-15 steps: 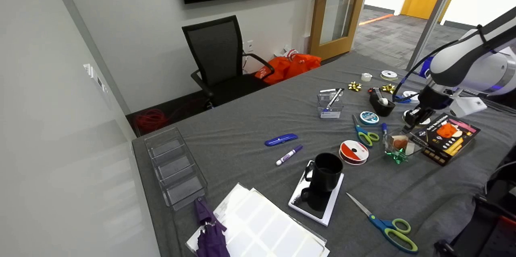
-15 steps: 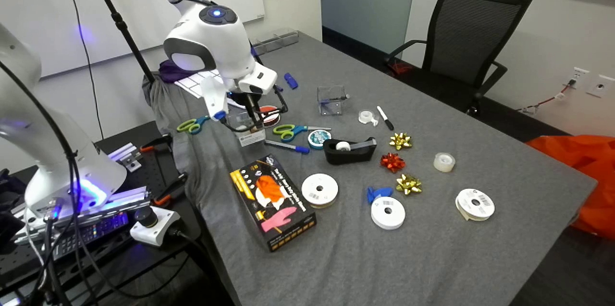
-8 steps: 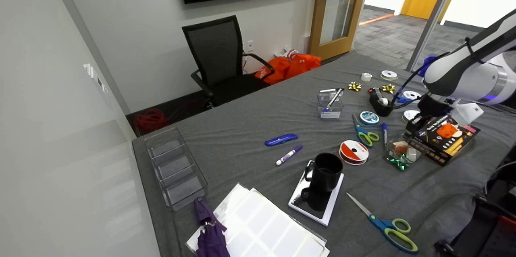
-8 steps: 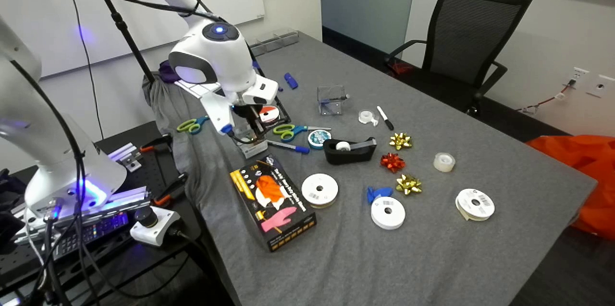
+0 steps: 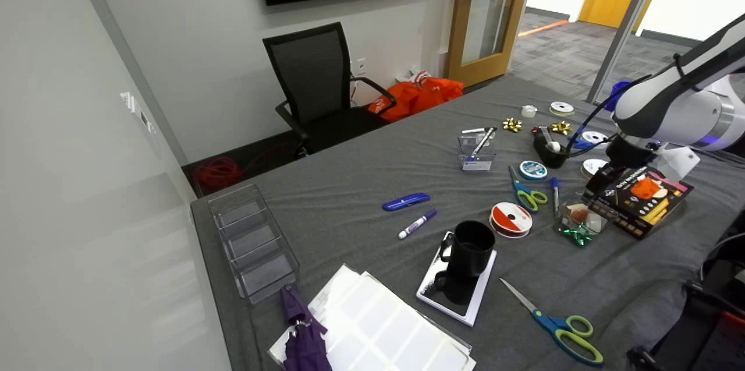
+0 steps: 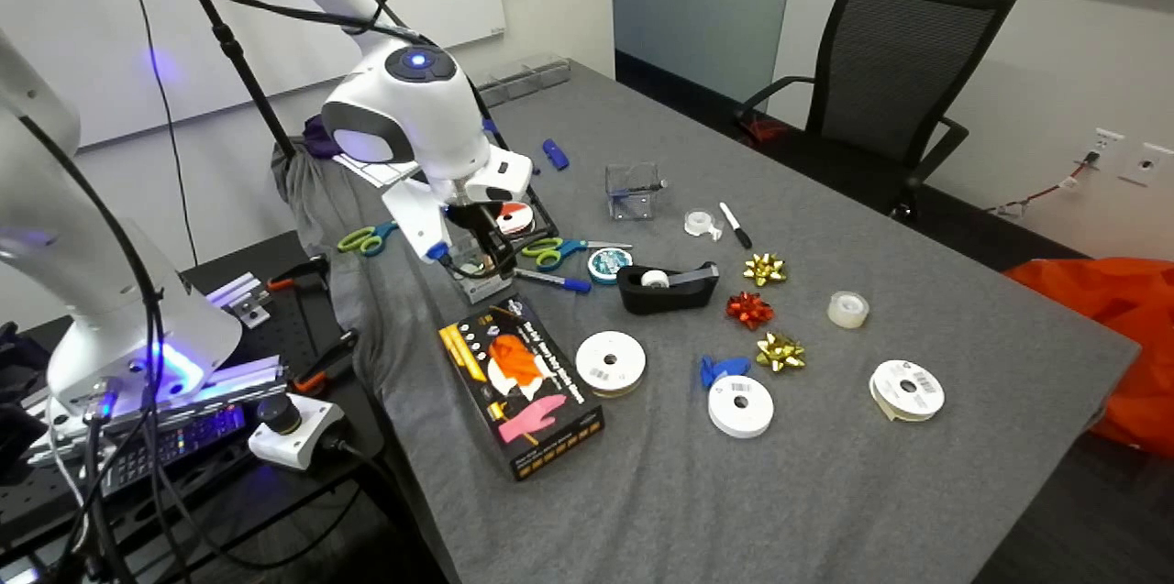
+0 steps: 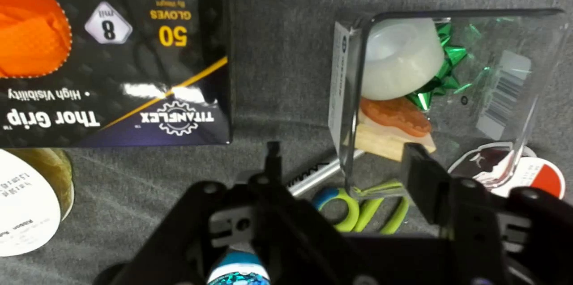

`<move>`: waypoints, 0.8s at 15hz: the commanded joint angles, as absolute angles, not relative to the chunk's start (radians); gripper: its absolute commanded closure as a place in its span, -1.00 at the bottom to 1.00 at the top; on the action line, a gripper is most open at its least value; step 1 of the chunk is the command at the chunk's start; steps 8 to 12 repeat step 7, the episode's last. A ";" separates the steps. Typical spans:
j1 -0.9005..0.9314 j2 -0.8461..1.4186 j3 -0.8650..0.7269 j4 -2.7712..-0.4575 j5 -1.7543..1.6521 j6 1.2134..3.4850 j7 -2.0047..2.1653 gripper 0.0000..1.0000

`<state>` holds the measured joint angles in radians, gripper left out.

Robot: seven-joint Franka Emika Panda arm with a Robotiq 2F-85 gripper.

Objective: Move the stationary holder containing the green decorating ribbon forward

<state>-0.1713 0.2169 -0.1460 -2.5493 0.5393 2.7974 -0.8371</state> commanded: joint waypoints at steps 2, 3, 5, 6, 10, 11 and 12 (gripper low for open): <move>-0.168 0.159 -0.192 -2.577 0.460 2.771 -0.824 -1.00; -0.158 0.147 -0.214 -2.583 0.412 2.770 -0.792 -1.00; -0.154 0.104 -0.249 -2.590 0.325 2.744 -0.740 -1.00; -0.206 0.079 -0.211 -2.592 0.265 2.731 -0.693 -1.00; -0.209 0.061 -0.216 -2.590 0.233 2.713 -0.667 -1.00; -0.209 0.061 -0.216 -2.590 0.233 2.713 -0.667 -1.00; -0.209 0.061 -0.216 -2.590 0.233 2.713 -0.667 -1.00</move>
